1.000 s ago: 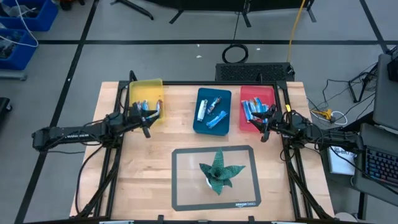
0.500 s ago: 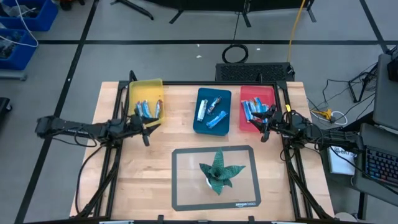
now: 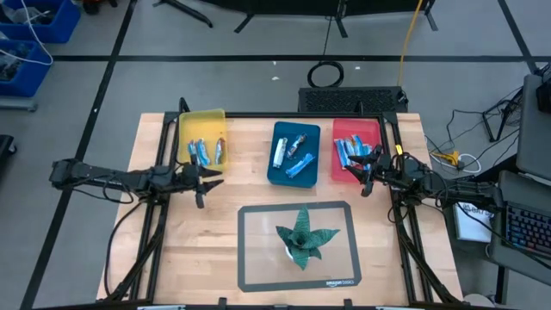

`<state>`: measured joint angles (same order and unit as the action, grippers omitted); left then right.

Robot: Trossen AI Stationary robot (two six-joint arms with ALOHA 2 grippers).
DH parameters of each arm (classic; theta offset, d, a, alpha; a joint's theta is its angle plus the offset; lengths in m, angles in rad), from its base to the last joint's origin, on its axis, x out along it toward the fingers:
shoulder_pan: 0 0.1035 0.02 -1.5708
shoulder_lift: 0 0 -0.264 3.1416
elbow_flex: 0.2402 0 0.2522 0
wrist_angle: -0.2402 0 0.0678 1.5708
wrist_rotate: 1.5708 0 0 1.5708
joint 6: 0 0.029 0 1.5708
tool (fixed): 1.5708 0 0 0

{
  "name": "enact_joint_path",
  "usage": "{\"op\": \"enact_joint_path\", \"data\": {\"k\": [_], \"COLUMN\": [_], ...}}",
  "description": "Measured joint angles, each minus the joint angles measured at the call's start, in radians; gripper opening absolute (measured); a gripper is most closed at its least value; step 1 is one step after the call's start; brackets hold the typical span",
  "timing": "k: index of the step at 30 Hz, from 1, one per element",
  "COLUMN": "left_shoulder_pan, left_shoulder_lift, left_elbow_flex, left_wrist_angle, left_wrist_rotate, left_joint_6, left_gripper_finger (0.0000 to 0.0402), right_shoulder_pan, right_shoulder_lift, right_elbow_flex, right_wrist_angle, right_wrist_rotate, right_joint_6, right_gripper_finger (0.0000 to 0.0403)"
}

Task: Pick and place Granola Bars by type
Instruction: Return to Home Position

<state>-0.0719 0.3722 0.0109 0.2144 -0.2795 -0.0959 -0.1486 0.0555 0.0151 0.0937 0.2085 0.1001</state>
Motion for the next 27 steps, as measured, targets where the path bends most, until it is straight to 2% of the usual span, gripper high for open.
{"op": "enact_joint_path", "data": {"k": [27], "left_shoulder_pan": [0.0], "left_shoulder_lift": [0.0], "left_elbow_flex": [0.0], "left_wrist_angle": [-0.019], "left_wrist_rotate": [0.0], "left_joint_6": [-0.017], "left_gripper_finger": [0.0136], "right_shoulder_pan": [0.0], "right_shoulder_lift": [0.0], "right_elbow_flex": [0.0], "right_wrist_angle": [0.0], "right_wrist_rotate": [0.0], "right_joint_6": [0.0], "right_gripper_finger": [0.016]}}
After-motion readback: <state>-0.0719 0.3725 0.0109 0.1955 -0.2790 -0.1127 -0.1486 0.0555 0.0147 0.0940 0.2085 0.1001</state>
